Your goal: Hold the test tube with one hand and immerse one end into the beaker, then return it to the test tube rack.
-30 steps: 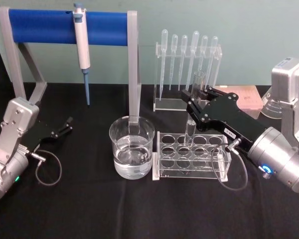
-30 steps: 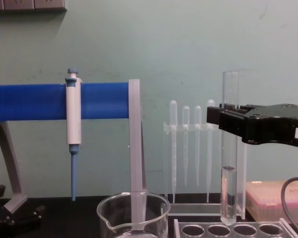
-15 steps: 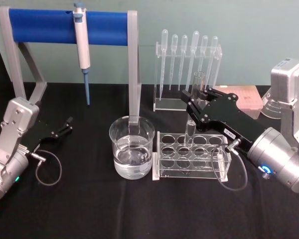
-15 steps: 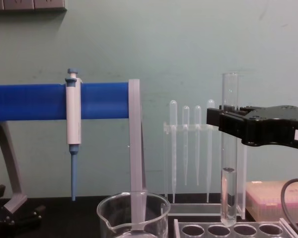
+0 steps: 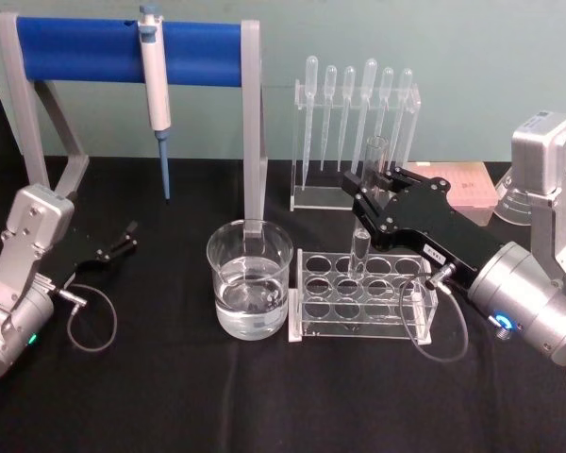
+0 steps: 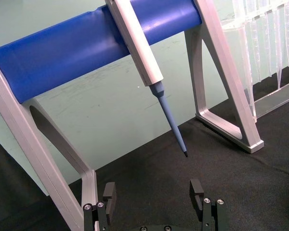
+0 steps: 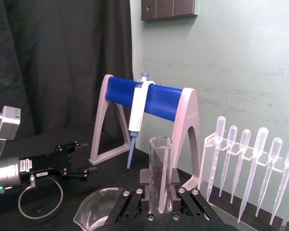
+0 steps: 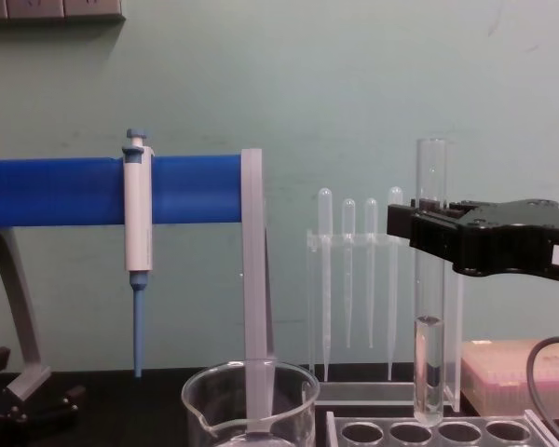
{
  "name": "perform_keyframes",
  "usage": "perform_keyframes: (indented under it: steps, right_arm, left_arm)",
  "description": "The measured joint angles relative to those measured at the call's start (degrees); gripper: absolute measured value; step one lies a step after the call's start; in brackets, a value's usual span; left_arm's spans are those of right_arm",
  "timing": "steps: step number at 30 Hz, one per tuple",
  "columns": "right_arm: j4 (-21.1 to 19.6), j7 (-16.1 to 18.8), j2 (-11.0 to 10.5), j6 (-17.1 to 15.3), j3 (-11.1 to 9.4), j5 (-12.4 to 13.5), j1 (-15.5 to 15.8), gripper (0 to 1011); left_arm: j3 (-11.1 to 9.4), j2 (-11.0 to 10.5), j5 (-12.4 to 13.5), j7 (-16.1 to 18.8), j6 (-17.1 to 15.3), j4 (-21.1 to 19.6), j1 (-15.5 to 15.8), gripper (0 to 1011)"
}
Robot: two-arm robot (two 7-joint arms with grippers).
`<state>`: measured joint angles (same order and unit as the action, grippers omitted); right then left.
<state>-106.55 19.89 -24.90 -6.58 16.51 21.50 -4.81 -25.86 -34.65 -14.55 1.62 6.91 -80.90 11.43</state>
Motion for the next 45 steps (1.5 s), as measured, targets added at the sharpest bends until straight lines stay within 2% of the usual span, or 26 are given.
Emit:
perform_keyframes:
  steps: [45]
  right_arm:
    - [0.0,0.0,0.0,0.0,0.0,0.0,0.0,229]
  left_arm:
    - [0.0,0.0,0.0,0.0,0.0,0.0,0.0,1000]
